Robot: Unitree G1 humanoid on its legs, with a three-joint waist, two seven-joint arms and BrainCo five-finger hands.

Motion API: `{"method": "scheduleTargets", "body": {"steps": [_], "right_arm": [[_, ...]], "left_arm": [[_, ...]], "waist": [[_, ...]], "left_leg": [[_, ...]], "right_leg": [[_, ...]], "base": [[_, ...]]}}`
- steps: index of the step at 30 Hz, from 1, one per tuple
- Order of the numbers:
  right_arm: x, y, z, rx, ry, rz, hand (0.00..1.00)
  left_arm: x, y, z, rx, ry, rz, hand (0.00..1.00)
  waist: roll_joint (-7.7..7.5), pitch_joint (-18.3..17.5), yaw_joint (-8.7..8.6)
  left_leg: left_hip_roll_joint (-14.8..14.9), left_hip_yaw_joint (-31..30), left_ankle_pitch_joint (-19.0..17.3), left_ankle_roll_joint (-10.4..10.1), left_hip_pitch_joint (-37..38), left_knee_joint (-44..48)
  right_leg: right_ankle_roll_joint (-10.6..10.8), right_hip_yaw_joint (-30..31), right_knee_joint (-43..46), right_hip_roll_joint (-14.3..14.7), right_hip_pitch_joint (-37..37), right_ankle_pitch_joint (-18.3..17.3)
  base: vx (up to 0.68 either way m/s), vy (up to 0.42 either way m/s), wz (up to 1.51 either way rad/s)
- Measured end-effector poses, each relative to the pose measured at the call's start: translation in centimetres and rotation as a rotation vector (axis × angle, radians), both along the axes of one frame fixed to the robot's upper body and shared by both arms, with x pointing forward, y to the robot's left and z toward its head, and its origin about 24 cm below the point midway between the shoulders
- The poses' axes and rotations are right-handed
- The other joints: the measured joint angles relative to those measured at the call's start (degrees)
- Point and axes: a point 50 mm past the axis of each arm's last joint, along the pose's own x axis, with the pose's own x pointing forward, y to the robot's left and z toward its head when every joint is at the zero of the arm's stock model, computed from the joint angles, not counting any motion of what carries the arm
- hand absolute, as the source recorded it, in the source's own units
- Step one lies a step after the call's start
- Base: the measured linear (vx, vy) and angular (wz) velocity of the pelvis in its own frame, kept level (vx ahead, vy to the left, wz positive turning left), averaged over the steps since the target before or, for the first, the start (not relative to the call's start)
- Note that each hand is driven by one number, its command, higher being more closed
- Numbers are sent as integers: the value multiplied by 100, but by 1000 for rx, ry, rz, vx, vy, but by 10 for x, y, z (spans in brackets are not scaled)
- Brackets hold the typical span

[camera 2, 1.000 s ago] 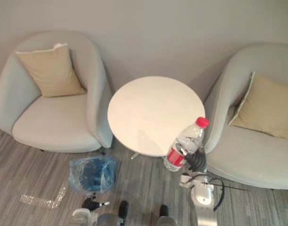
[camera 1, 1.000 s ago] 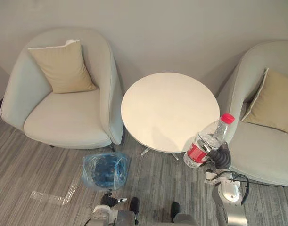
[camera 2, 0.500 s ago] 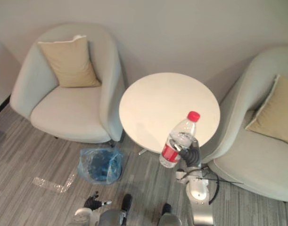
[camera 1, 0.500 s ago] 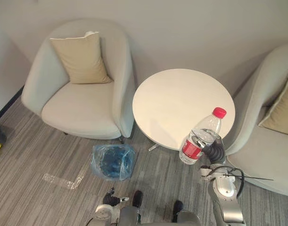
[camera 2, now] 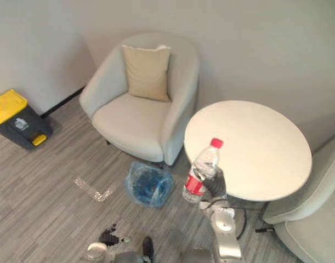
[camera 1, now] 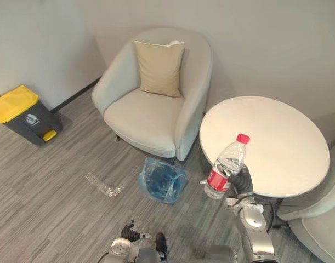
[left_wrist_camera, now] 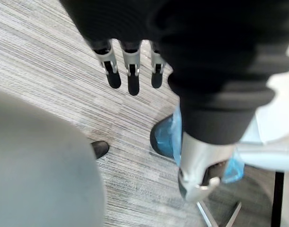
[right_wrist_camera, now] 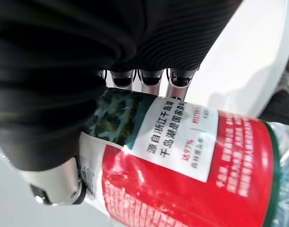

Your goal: Gather rubbish on tea table into small bin, then transfer packed bag to large trash can.

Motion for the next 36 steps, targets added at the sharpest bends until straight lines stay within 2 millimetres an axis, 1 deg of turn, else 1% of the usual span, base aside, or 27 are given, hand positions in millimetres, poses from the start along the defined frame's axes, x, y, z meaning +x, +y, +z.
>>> {"method": "scheduleTargets", "body": {"steps": [1, 2, 3, 4, 5, 7, 10, 12, 14, 16, 20, 22, 23, 24, 25, 26, 27, 28, 29, 30, 31, 32, 33, 34, 35, 36], "right_arm": [[2, 4, 10, 24, -48, -8, 100], [6, 5, 12, 23, -60, 1, 100], [5, 3, 13, 21, -62, -2, 100], [6, 4, 14, 23, -67, 5, 100], [6, 3, 14, 19, -65, 7, 100], [4, 0, 12, 15, -53, 1, 100], [3, -5, 11, 13, -45, -19, 100], [1, -5, 10, 14, -40, -22, 100], [0, -5, 8, 16, -32, -21, 100], [-3, -6, 5, 17, -20, -23, 100], [-6, -4, 2, 24, -7, -23, 100], [-8, -4, 0, 27, 4, -24, 100], [-12, -4, -3, 29, 16, -26, 100], [-13, -5, -4, 28, 21, -28, 100], [-16, -7, -6, 22, 33, -32, 100], [-19, -7, -8, 25, 44, -37, 100], [-21, -8, -9, 25, 50, -43, 100], [-23, -9, -11, 25, 65, -46, 100], [-25, -9, -13, 25, 76, -49, 100], [-26, -9, -13, 23, 77, -54, 100], [-25, -9, -13, 24, 75, -56, 100], [-23, -9, -13, 24, 76, -53, 100], [-24, -9, -15, 23, 87, -52, 100], [-23, -7, -17, 28, 94, -47, 100], [-21, -3, -17, 32, 95, -34, 100], [-15, 4, -19, 26, 98, -1, 100]], "left_arm": [[12, 16, 7, 28, -39, 23, 0], [15, 20, 8, 35, -43, 40, 0], [16, 17, 8, 26, -49, 41, 0], [17, 14, 9, 21, -56, 37, 0], [18, 13, 9, 17, -59, 40, 0], [17, 9, 7, 4, -54, 46, 0], [16, 8, 7, -1, -56, 58, 0], [12, 8, 6, -14, -48, 99, 0], [9, 8, 4, -12, -36, 105, 0], [7, 5, 3, -16, -19, 105, 0], [4, 5, 2, -15, -7, 104, 0], [4, 5, 2, -17, -7, 105, 0], [4, 2, 1, -27, -5, 116, 0], [3, 1, 0, -30, -3, 116, 0], [3, -1, 0, -35, 2, 117, 0], [3, -5, 0, -42, 2, 115, 0], [4, -5, 0, -40, 2, 107, 0], [3, -7, -1, -42, 5, 105, 0], [1, -7, -1, -43, 11, 106, 0], [0, -8, -2, -39, 19, 101, 0], [0, -8, -2, -41, 19, 102, 0], [0, -10, -2, -45, 18, 103, 0], [-1, -10, -2, -46, 22, 103, 0], [-2, -9, -3, -43, 23, 103, 0], [-2, -7, -2, -38, 21, 102, 0], [0, -4, -1, -32, 13, 101, 0]], "waist": [[-523, 116, 10], [-621, 271, -91], [-589, 262, -94], [-495, 305, -39], [-377, 319, -27], [-265, 276, -31], [-264, 240, 24], [-278, 140, 60], [-241, 54, 61], [-164, -21, 59], [-145, -62, 60], [-143, -62, 63], [-116, -64, 90], [-111, -66, 92], [-53, -65, 58], [-37, -70, 58], [-25, -67, 39], [22, -85, 19], [-3, -113, 8], [4, -139, 1], [5, -140, 3], [60, -113, 13], [82, -130, 13], [66, -139, 27], [37, -121, 27], [-21, -83, 48]], "left_leg": [[-332, 82, -346, 152, -369, 1044], [-489, -174, -456, 74, -398, 1329], [-481, -310, -467, 75, -426, 1392], [-466, -423, -483, 52, -477, 1485], [-435, -556, -499, 12, -586, 1601], [-417, -779, -509, -5, -713, 1719], [-417, -1086, -505, -29, -711, 1694], [-422, -1241, -471, -76, -710, 1597], [-422, -1390, -422, -107, -740, 1528], [-361, -1558, -276, -148, -756, 1341], [-327, -1786, 75, -213, -671, 872], [-332, -1771, 51, -211, -700, 878], [-273, -1460, -149, -224, -717, 927], [-239, -1324, -169, -239, -716, 923], [-151, -1020, -185, -234, -707, 881], [-82, -658, -172, -219, -697, 796], [17, -345, -143, -170, -699, 793], [153, 54, -103, -115, -705, 737], [183, 237, -51, -108, -651, 551], [159, 253, 43, -183, -563, 291], [140, 262, 165, -177, -525, 133], [152, 278, 377, -163, -509, 5], [161, 292, 620, -180, -441, -142], [157, 413, 749, -191, -339, -333], [139, 454, 744, -196, -321, -336], [120, 594, 707, -201, -314, -332]], "right_leg": [[146, 274, -646, 160, -23, -646], [378, 663, -570, 195, 98, -545], [349, 824, -664, 325, 149, -461], [351, 921, -810, 401, 261, -457], [394, 802, -1017, 444, 360, -391], [398, 511, -1238, 464, 515, -335], [383, 216, -1427, 524, 754, -321], [380, 89, -1505, 539, 823, -311], [386, 44, -1523, 569, 824, -257], [369, -55, -1601, 631, 831, -91], [356, -165, -1710, 645, 856, -15], [353, -200, -1821, 634, 954, -19], [332, -221, -2011, 656, 1105, -50], [322, -232, -2093, 659, 1155, -56], [297, -288, -2185, 647, 1220, -47], [286, -378, -2216, 558, 1206, -43], [257, -478, -2175, 532, 1198, -67], [287, -558, -2091, 507, 1189, -110], [320, -596, -2056, 480, 1136, -148], [318, -627, -2065, 425, 1080, -198], [324, -622, -2066, 391, 1016, -201], [333, -623, -2058, 412, 991, -192], [362, -604, -2056, 427, 998, -205], [393, -517, -2068, 423, 1004, -213], [411, -440, -2083, 415, 993, -206], [484, -277, -2121, 387, 942, -144]], "base": [[138, -163, 168], [176, -106, 137], [98, -70, 87], [71, -27, 49], [56, -42, 49], [80, -54, 58], [97, -78, 60], [91, -61, 43], [63, -36, 41], [28, -5, 46], [-24, 5, 32], [-81, 22, 12], [-115, 8, 9], [-125, -13, 19], [-78, -9, 25], [-95, 57, 32], [-81, 56, 39], [-72, 39, 47], [-46, -6, 48], [-9, 40, 31], [10, 49, 15], [33, 53, 2], [72, 33, -11], [82, 31, -24], [116, 35, -49], [114, 40, -50]]}}
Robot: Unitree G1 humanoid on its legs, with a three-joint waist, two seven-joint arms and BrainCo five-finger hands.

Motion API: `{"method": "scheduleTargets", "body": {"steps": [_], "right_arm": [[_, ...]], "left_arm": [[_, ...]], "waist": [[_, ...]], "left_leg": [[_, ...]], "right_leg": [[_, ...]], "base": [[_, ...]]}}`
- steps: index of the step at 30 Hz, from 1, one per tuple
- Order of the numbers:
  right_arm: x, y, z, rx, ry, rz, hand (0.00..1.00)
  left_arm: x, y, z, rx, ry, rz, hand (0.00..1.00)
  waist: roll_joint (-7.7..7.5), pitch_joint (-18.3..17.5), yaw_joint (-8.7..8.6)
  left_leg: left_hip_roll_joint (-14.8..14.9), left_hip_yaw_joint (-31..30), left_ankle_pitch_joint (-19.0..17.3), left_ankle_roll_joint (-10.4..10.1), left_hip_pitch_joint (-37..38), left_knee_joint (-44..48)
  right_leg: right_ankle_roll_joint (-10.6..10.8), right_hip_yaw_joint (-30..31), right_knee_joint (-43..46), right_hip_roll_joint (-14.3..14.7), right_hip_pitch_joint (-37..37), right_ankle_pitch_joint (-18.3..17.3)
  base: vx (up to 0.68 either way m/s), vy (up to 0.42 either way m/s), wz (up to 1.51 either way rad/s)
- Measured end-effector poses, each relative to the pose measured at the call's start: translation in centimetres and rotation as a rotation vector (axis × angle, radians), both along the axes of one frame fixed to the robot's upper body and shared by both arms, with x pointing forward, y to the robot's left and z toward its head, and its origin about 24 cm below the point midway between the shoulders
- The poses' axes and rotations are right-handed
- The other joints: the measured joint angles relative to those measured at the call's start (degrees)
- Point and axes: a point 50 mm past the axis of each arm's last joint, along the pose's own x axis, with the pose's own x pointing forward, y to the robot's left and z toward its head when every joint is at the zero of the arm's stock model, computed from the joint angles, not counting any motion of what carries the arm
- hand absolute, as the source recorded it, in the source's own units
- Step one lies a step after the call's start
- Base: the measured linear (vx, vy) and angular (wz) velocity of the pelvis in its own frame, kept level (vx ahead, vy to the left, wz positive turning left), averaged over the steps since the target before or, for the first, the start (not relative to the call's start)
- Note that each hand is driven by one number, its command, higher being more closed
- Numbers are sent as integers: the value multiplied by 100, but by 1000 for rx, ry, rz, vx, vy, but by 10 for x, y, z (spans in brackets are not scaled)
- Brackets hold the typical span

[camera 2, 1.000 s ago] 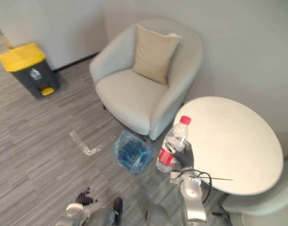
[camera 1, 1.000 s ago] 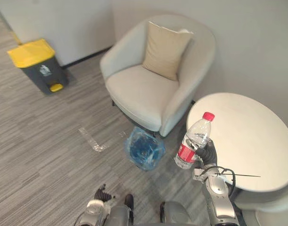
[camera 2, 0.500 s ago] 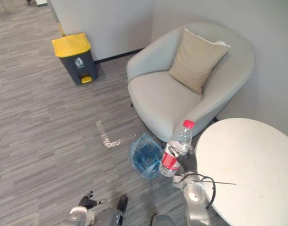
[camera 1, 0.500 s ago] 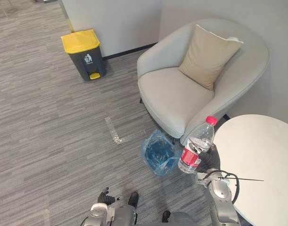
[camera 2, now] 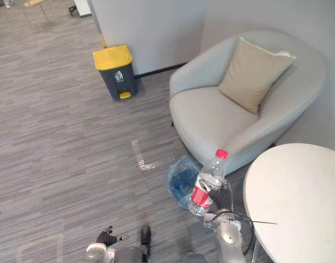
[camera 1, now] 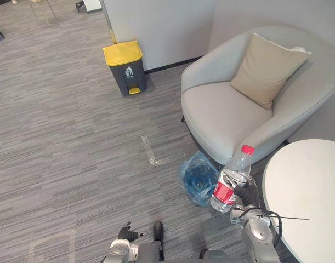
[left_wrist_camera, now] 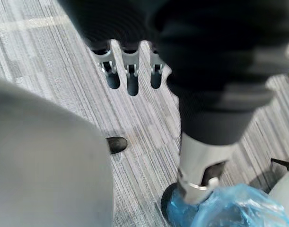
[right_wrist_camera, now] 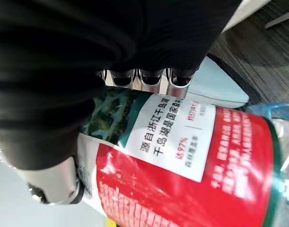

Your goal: Gather rubbish on tea table into small bin, then transfer packed bag to large trash can.

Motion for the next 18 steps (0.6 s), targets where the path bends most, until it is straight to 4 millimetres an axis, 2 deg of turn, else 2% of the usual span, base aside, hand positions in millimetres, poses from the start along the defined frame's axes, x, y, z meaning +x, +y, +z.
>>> {"method": "scheduleTargets", "body": {"steps": [2, 6, 7, 9, 12, 18], "right_arm": [[9, 6, 0, -28, -1, 34, 100], [36, 13, 10, -92, -39, 77, 100], [46, 14, 19, -122, -75, 95, 100], [60, 22, 33, -190, -131, 138, 100], [79, 28, 58, -255, -226, 156, 100], [99, 34, 91, -320, -346, 146, 100]], "left_arm": [[1, 1, 0, 4, -1, -8, 0], [11, -2, 4, 1, -35, -19, 0], [20, -3, 7, 1, -57, -19, 0], [29, -6, 11, -10, -92, -8, 0], [56, -13, 23, -27, -171, 11, 0], [95, -21, 50, -71, -338, 86, 0]], "waist": [[-10, 10, 6], [102, 232, 6], [149, 416, 26], [196, 486, 36], [263, 981, 41], [260, 1187, 100]], "left_leg": [[-39, 180, -1, 72, -92, 30], [-53, 443, 13, 132, -401, 37], [-38, 472, 15, 136, -552, 106], [24, 549, -49, 171, -1172, 431], [81, 573, -186, 167, -1711, 953], [387, 591, -478, 97, -3346, 2191]], "right_leg": [[48, 203, -36, -50, -175, 63], [94, 495, 119, -84, -675, 142], [92, 574, 268, -77, -869, 140], [79, 708, 578, -64, -1527, 126], [53, 741, 1087, -77, -2088, -18], [-77, 776, 2200, 18, -3714, -262]], "base": [[143, 69, -54], [85, 44, -32], [-35, 14, -16], [-37, -10, -19], [-82, -32, -8], [-105, -35, -3]]}}
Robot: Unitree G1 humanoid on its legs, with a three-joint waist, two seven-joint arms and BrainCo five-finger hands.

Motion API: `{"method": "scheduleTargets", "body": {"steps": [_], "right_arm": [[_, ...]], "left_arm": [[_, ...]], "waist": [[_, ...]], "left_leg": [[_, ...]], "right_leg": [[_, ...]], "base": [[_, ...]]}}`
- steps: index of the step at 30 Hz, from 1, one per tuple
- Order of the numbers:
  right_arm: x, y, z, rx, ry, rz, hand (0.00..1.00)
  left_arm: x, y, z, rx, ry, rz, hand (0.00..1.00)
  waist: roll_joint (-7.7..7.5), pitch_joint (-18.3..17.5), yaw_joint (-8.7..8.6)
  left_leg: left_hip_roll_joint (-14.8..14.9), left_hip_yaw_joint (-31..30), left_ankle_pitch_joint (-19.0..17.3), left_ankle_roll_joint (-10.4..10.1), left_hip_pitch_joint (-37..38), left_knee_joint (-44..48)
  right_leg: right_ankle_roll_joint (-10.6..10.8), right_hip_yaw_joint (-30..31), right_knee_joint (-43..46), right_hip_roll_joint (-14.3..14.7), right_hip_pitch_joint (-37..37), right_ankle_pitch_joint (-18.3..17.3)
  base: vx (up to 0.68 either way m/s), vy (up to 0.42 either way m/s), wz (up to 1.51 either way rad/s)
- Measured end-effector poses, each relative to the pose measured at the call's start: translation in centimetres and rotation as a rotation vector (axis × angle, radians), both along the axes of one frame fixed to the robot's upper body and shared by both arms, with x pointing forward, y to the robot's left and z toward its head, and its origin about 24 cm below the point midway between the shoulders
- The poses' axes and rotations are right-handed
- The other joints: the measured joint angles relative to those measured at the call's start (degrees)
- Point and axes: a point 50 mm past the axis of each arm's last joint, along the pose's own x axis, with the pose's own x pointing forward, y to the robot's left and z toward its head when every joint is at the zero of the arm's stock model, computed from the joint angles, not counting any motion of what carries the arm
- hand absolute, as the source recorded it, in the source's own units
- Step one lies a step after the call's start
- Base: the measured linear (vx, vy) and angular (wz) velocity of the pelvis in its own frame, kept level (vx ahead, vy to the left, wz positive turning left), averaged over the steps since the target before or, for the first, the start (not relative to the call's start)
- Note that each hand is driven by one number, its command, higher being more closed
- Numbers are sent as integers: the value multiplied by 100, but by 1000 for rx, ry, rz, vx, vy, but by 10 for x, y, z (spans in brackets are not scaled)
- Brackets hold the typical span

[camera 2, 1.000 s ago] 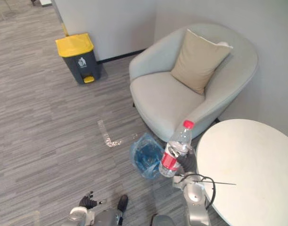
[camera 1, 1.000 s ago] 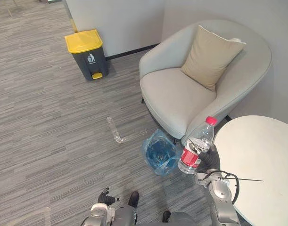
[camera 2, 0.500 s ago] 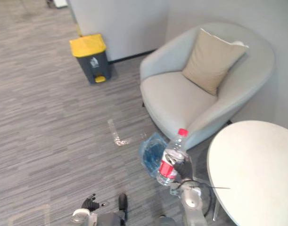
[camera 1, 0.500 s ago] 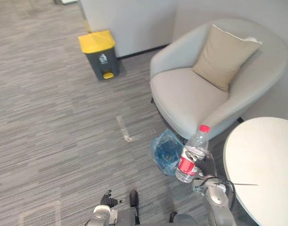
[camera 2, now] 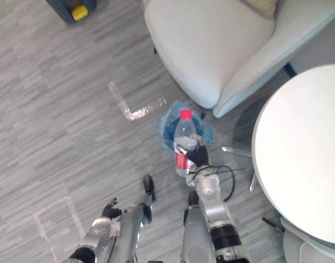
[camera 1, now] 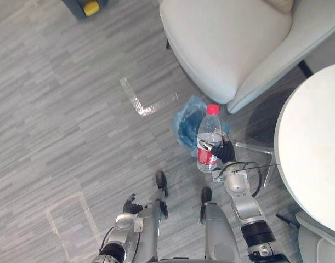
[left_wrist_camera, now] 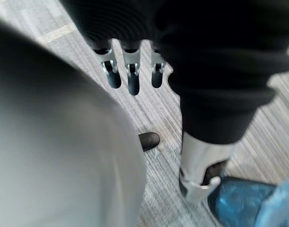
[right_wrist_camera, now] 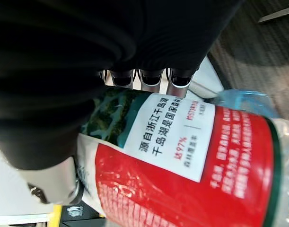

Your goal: Gather rubbish on tea table into small bin, then transfer packed bag to large trash can.

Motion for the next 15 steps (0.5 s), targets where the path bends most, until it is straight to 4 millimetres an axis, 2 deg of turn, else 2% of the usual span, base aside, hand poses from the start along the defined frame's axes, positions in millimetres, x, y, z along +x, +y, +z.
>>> {"method": "scheduleTargets", "body": {"steps": [2, 5, 9, 15], "right_arm": [[9, -7, 18, -51, -63, -28, 100], [16, -21, 47, -91, -162, -81, 100], [24, -41, 75, -125, -256, -157, 100], [43, -49, 125, -178, -382, -192, 100]], "left_arm": [[16, -4, 18, -28, -104, 11, 0], [27, -5, 40, -84, -240, 46, 0], [33, 2, 61, -145, -375, 86, 0], [34, 15, 85, -176, -502, 127, 0]], "waist": [[7, 146, 11], [47, 277, 102], [67, 412, 305], [40, 575, 462]], "left_leg": [[92, -8, -46, -3, -521, 361], [183, -26, -160, -20, -1209, 755], [274, -93, -174, 11, -1933, 1125], [242, -157, -54, -5, -2711, 1249]], "right_leg": [[-26, 9, 370, 38, -526, -63], [-54, 5, 797, 62, -1240, -119], [-86, -22, 1190, 106, -1936, -140], [-161, -136, 1701, -9, -2770, -238]], "base": [[-138, -45, -3], [-120, -22, 1], [-61, -6, 4], [-38, -5, 22]]}}
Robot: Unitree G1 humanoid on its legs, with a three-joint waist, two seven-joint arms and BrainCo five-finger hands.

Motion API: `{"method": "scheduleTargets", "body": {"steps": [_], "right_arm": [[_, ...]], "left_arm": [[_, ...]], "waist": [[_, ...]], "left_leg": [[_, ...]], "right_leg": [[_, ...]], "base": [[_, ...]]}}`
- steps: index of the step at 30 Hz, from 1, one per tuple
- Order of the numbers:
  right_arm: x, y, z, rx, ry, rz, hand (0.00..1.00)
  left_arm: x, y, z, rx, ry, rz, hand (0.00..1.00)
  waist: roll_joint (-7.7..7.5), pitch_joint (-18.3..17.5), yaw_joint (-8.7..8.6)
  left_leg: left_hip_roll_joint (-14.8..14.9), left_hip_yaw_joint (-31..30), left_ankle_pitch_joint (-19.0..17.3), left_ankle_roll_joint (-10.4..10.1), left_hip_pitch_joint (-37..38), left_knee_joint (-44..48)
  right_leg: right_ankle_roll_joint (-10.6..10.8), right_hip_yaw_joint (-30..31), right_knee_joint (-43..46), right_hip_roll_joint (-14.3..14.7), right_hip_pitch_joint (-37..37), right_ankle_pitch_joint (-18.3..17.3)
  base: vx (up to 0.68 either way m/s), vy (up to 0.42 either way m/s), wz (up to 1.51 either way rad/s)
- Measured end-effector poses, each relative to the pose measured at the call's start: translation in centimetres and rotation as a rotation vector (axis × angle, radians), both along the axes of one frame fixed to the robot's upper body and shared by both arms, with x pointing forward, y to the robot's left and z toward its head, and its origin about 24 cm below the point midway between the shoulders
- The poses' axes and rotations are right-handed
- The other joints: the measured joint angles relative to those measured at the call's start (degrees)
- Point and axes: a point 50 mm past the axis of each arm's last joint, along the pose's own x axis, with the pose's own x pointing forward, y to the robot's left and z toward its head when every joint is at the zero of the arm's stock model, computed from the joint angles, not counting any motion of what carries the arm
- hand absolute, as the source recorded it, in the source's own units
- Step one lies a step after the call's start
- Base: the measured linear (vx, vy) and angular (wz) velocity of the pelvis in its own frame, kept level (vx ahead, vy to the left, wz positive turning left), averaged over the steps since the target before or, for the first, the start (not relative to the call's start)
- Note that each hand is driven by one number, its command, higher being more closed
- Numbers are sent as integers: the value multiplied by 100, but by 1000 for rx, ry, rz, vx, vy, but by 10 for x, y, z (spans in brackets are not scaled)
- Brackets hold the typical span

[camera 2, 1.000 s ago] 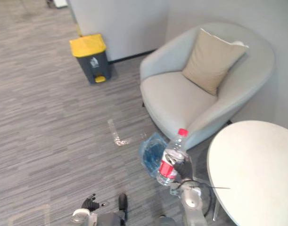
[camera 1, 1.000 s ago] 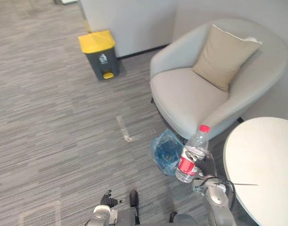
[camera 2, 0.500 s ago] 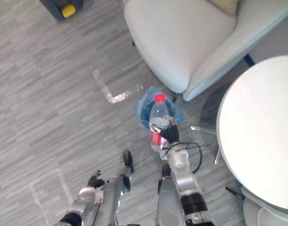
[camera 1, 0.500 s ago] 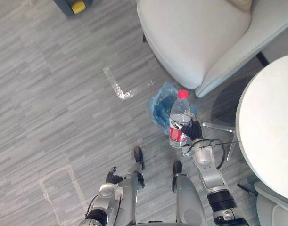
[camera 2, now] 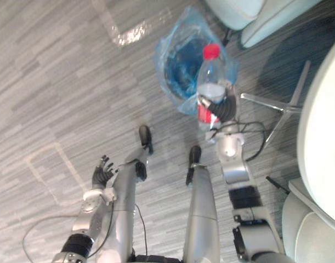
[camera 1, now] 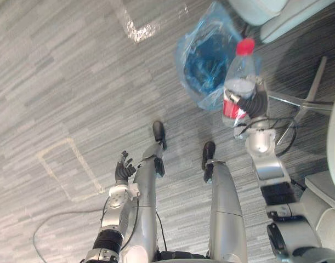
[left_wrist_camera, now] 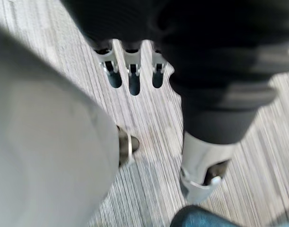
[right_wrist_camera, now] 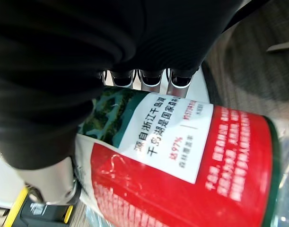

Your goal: Gather rubbish on tea table into small bin, then transfer packed bag to large trash can.

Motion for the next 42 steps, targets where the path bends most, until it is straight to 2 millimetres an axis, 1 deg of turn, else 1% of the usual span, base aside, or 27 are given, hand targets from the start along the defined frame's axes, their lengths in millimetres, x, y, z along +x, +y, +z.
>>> {"method": "scheduleTargets", "body": {"steps": [3, 4, 6, 8, 12, 14, 17, 19, 21, 24, 27, 28, 29, 30, 31, 32, 34, 36, 37, 40, 42], "right_arm": [[5, -5, 17, -18, -37, -24, 100], [8, -8, 24, -26, -48, -37, 100], [11, -13, 34, -25, -62, -48, 100], [13, -16, 49, -53, -93, -63, 100], [11, -22, 62, -83, -124, -82, 100], [9, -28, 69, -110, -137, -102, 100], [9, -25, 78, -123, -161, -97, 100], [8, -17, 84, -139, -189, -73, 100], [7, -16, 87, -136, -207, -72, 100], [4, -13, 92, -136, -232, -64, 100], [2, -11, 96, -133, -259, -61, 100], [3, -11, 97, -126, -266, -69, 0], [6, -7, 100, -127, -267, -63, 0], [8, -5, 102, -129, -265, -58, 0], [12, 2, 107, -124, -267, -46, 0], [13, 7, 112, -109, -278, -35, 0], [12, 7, 118, -96, -297, -39, 0], [11, 6, 121, -77, -312, -44, 0], [11, 7, 122, -59, -316, -35, 0], [11, 6, 121, -48, -310, -32, 0], [11, 3, 121, -41, -308, -42, 0]], "left_arm": [[-7, 4, 5, -30, -35, 7, 0], [-13, 6, 4, -40, -40, 10, 0], [-21, 7, 5, -58, -52, 8, 0], [-34, 9, 5, -83, -60, 10, 0], [-50, 7, 6, -118, -73, -20, 0], [-57, 7, 12, -134, -105, -41, 0], [-57, 7, 14, -143, -116, -58, 0], [-57, 0, 14, -147, -115, -89, 0], [-56, -7, 15, -154, -121, -118, 0], [-56, -10, 14, -156, -116, -126, 0], [-55, -11, 14, -157, -114, -129, 0], [-45, -14, 10, -155, -103, -142, 0], [-25, -15, 8, -132, -93, -146, 0], [-18, -15, 8, -111, -84, -143, 0], [-6, -14, 7, -79, -65, -134, 0], [-1, -13, 9, -62, -67, -129, 0], [2, -14, 11, -53, -77, -130, 0], [2, -13, 10, -57, -70, -116, 0], [1, -9, 6, -55, -53, -96, 0], [-2, -4, -3, -51, -7, -72, 0], [0, -1, -5, -54, 6, -57, 0]], "waist": [[1, 43, 45], [2, 46, 58], [-3, 49, 114], [-1, 50, 138], [0, 50, 148], [2, 48, 153], [3, 48, 163], [17, 39, 158], [23, 35, 164], [30, 30, 162], [101, -16, 152], [164, -58, 146], [206, -92, 146], [193, -113, 137], [193, -142, 131], [195, -143, 106], [193, -149, 79], [191, -154, 88], [193, -157, 90], [194, -158, 98], [169, -171, 105]], "left_leg": [[-57, 31, 110, 10, -161, -140], [-82, 46, 234, 29, -216, -215], [-110, 48, 311, 24, -274, -294], [-164, 24, 417, 15, -343, -424], [-224, -13, 480, -25, -403, -575], [-258, 2, 482, -30, -427, -684], [-269, 9, 511, -68, -432, -752], [-268, -12, 662, -55, -433, -743], [-274, -19, 715, -14, -443, -702], [-277, -62, 698, -10, -464, -689], [-277, -151, 687, -31, -528, -672], [-272, -150, 646, -76, -539, -712], [-268, -61, 526, -175, -524, -804], [-257, 10, 476, -205, -523, -817], [-226, 48, 602, -71, -570, -738], [-216, 6, 880, 48, -604, -686], [-222, -8, 931, 69, -617, -690], [-219, -31, 948, 69, -614, -690], [-219, -67, 898, 16, -611, -697], [-208, -99, 860, -4, -589, -734], [-153, 25, 665, -207, -542, -858]], "right_leg": [[-26, -70, 147, -99, -240, -56], [-26, -102, 202, -141, -335, -80], [-33, -112, 256, -170, -445, -90], [-41, -134, 298, -210, -580, -99], [-91, -199, 374, -277, -685, -153], [-123, -282, 440, -359, -745, -199], [-133, -335, 466, -393, -781, -222], [-144, -377, 541, -412, -779, -262], [-144, -395, 572, -430, -771, -294], [-147, -428, 586, -431, -768, -309], [-154, -504, 585, -431, -771, -313], [-156, -534, 557, -435, -773, -312], [-189, -532, 529, -470, -793, -292], [-210, -534, 521, -495, -824, -279], [-224, -545, 583, -502, -885, -273], [-212, -533, 661, -473, -904, -279], [-210, -554, 665, -481, -899, -277], [-211, -577, 679, -482, -886, -277], [-213, -596, 695, -478, -881, -277], [-242, -645, 704, -472, -855, -260], [-330, -684, 535, -499, -842, -160]], "base": [[-12, -15, 34], [-2, -24, 35], [5, -23, 21], [5, -14, 17], [-12, -7, 20], [-23, -12, 31], [-18, -15, 18], [-31, -13, 7], [-38, -1, 8], [-36, 6, 5], [-46, 14, 7], [-48, 18, 16], [-56, 20, 19], [-42, 5, 10], [-50, -6, -8], [-56, -5, -12], [-68, 14, 1], [-65, 18, 5], [-72, 17, 1], [-77, 15, 3], [-62, 10, 3]]}}
